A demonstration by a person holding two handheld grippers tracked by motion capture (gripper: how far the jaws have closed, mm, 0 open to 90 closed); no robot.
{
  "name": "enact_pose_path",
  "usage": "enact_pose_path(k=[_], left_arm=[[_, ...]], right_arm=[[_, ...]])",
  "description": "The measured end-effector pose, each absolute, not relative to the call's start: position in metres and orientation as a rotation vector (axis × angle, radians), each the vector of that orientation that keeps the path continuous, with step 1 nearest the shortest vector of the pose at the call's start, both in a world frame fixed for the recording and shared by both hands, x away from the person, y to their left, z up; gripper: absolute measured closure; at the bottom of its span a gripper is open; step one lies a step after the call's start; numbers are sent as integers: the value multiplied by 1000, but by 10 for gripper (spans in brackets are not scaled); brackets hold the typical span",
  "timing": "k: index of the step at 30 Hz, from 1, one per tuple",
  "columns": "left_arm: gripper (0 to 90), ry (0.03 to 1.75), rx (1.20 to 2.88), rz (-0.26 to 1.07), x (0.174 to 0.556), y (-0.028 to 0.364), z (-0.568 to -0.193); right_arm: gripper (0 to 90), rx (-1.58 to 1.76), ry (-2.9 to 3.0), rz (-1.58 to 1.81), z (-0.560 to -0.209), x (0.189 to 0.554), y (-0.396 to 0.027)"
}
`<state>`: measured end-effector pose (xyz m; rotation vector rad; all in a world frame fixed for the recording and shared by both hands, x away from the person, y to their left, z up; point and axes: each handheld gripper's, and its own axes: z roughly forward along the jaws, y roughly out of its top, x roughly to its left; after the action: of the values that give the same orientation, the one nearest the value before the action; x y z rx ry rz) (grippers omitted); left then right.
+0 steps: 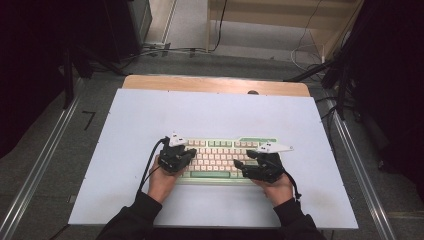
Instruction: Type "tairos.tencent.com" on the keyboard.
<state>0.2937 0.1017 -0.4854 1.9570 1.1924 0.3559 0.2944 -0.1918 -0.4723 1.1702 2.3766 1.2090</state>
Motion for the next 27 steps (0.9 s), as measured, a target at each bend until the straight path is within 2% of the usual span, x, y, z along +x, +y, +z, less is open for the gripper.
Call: enact_pose_path(k=[17, 21, 23, 25, 27], left_arm=[[900, 1194, 1937, 342, 292, 102, -485], [761, 1171, 1871, 332, 288, 106, -477], [667, 1156, 1847, 359, 286, 109, -472], [534, 1172, 1826, 384, 285, 112, -470], [448, 1194, 1821, 397, 286, 114, -470]], right_arm=[[341, 1171, 2383, 1204, -473, 295, -191], [341, 1176, 2372, 1214, -472, 295, -193], [341, 1179, 2371, 1214, -472, 295, -193], [341, 1177, 2371, 1214, -472, 295, -193], [354, 1176, 2372, 1218, -472, 295, -193]])
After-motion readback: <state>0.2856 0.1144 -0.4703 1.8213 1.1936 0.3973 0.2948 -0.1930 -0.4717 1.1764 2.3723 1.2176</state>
